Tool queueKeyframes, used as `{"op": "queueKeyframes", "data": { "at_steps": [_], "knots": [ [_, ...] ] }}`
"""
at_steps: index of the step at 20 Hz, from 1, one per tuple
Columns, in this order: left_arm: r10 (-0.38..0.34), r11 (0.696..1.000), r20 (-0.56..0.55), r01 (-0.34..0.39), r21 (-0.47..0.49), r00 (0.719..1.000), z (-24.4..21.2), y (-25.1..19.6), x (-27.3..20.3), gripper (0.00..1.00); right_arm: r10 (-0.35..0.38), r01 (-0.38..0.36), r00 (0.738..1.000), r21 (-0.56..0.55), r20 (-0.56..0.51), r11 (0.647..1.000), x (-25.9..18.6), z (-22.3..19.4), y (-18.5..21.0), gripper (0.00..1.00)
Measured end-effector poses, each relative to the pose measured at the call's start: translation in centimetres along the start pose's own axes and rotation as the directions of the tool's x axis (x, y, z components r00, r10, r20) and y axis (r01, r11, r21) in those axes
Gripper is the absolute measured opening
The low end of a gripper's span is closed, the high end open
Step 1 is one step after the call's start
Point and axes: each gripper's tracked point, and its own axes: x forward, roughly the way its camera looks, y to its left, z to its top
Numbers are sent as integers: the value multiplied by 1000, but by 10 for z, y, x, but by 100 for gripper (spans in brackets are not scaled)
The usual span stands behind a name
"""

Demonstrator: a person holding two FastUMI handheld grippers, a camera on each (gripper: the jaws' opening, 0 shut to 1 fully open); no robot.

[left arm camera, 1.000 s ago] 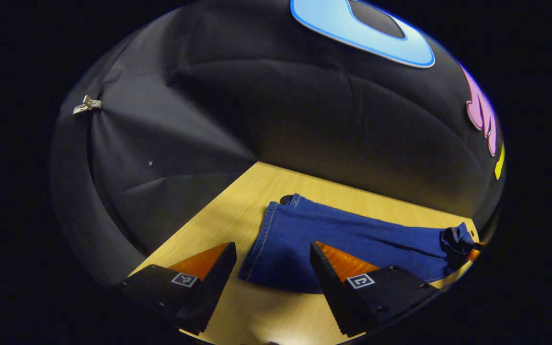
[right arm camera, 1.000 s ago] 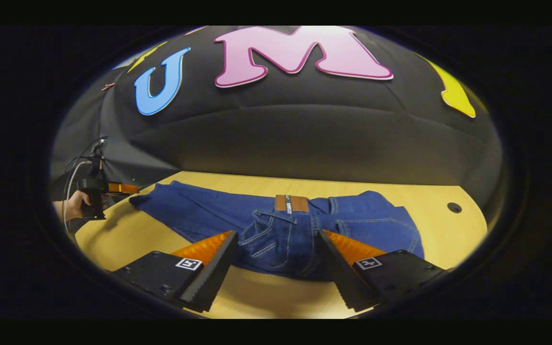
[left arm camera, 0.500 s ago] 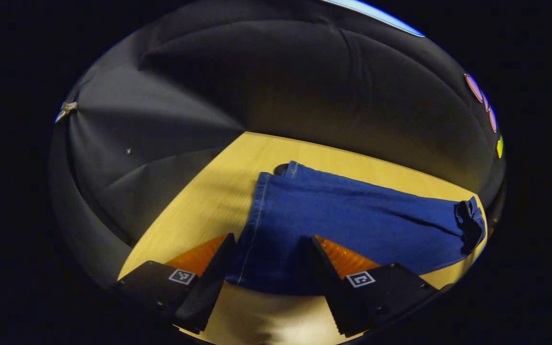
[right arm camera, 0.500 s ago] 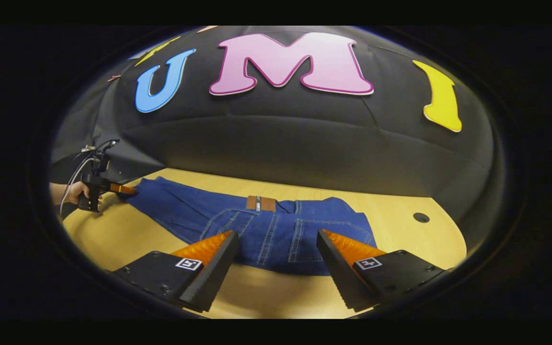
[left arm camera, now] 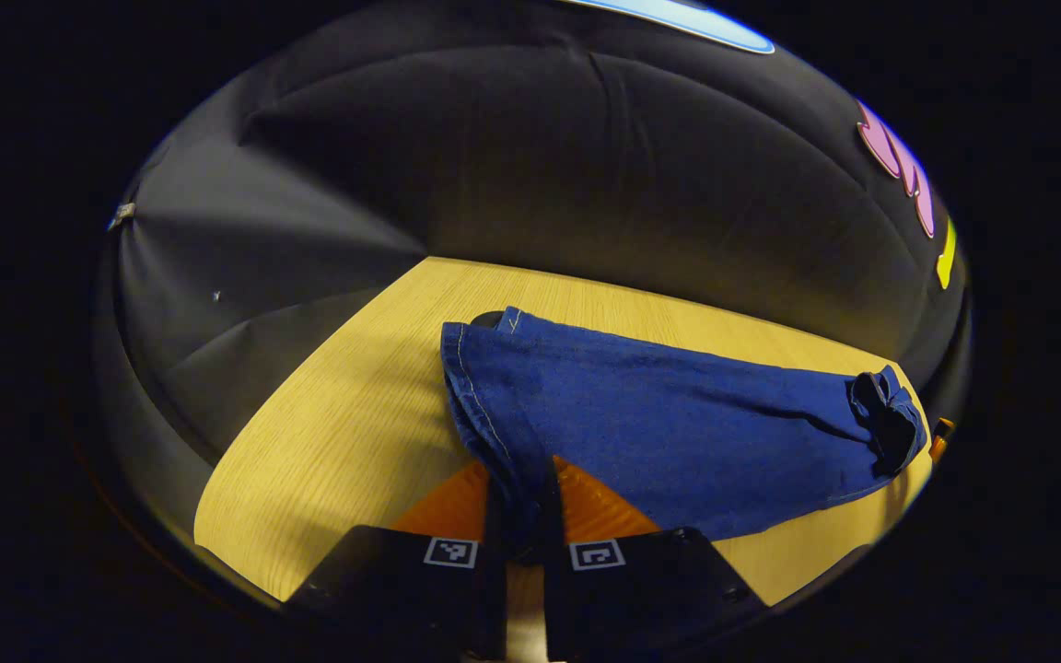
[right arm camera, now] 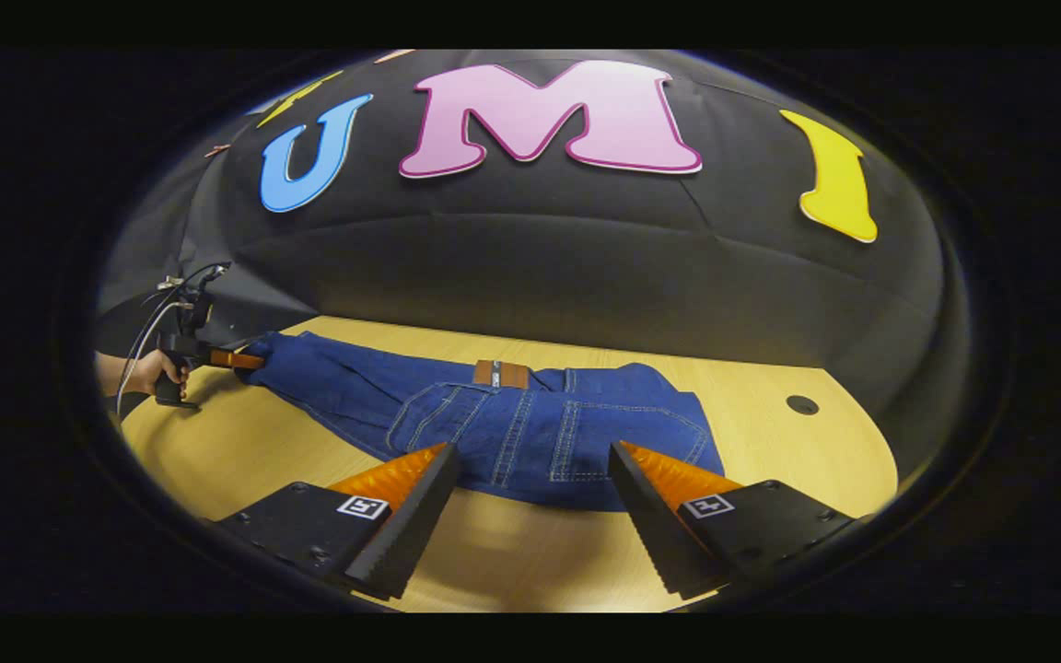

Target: Grasp the waist and the cuffs of the jeans and fold them to make the two legs overlap; first hold the waist and fold one-third of the jeans toward the cuffs, then hold the cuffs and fold the remaining one-third in the same direction to finish folding.

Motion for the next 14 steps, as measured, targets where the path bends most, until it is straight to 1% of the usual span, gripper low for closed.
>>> {"op": "queueKeyframes", "data": {
  "at_steps": [1, 2, 4, 6, 7, 8, 11, 13, 14],
  "knots": [
    [-1, 1000, 13, 1, 11, 1000, 2, 0, 2, 20, -7, 7, 1000, 2, 2, 1000, -2, 1, -3, 99],
    [4, 1000, 31, -5, 11, 1000, 5, -1, 3, 14, -16, 16, 1000, 3, 3, 1000, -4, 1, -8, 99],
    [-18, 1000, 35, 19, -19, 999, 6, -4, 2, 7, -30, 30, 1000, 5, 3, 1000, -6, 2, -16, 99],
    [-22, 998, 48, 24, -57, 999, 10, -7, -2, 7, -46, 46, 999, 4, 8, 999, -11, 5, -25, 100],
    [-23, 997, 62, 27, -68, 998, 15, -9, -4, 2, -56, 56, 998, 3, 13, 998, -14, 7, -30, 99],
    [-23, 997, 82, 29, -72, 996, 20, -10, -6, 6, -65, 65, 998, 2, 19, 998, -17, 9, -35, 99],
    [-48, 996, 145, 58, -63, 988, 48, -26, -23, 6, -102, 102, 994, -1, 30, 995, -31, 17, -54, 98],
    [-59, 997, 182, 65, -30, 982, 75, -42, -51, 6, -131, 131, 991, 16, 32, 991, -45, 20, -70, 98],
    [-65, 998, 193, 69, -14, 979, 94, -56, -73, 6, -145, 144, 989, 30, 32, 989, -52, 23, -78, 98]
  ]
}}
